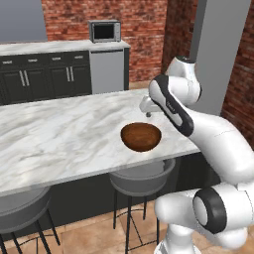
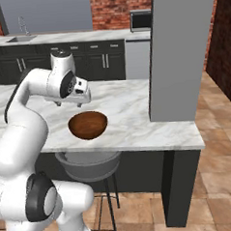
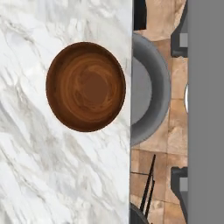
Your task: Pick up the bowls from the cabinet and place each bowl in front of a stool on the dining counter.
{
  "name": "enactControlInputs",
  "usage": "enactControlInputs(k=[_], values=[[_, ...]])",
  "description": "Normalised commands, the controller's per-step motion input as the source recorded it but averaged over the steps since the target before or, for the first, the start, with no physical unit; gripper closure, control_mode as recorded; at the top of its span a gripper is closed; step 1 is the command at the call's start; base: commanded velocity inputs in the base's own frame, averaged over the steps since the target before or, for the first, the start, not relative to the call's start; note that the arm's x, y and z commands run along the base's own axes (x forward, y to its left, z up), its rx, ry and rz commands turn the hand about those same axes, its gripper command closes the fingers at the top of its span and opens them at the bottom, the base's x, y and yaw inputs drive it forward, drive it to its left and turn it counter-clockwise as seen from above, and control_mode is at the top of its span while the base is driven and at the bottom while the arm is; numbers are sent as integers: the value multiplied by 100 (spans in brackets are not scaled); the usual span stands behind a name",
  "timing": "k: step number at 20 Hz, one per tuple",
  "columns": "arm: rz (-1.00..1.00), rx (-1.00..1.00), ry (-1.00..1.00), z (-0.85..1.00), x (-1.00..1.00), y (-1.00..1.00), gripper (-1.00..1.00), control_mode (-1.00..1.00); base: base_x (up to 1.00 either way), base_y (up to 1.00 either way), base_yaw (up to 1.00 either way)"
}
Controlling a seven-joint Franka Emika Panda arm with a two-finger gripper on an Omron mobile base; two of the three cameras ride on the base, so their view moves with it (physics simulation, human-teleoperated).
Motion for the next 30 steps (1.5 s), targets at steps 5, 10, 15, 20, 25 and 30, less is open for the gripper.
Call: enactControlInputs(k=[5, 10, 15, 20, 25, 30], values=[[-5, -21, 0, 44, -91, -41, -100, -100, 0, 0, 0], [-14, -23, 0, 23, -88, -37, -100, -100, 0, 0, 0], [-23, -2, -9, 0, -88, -19, -100, -100, 0, 0, 0], [-20, 26, -5, 0, -52, -1, -100, -100, 0, 0, 0], [-4, 18, 0, 0, -12, 2, -100, -100, 0, 0, 0], [0, -3, 0, -1, -1, 0, -100, -100, 0, 0, 0]])
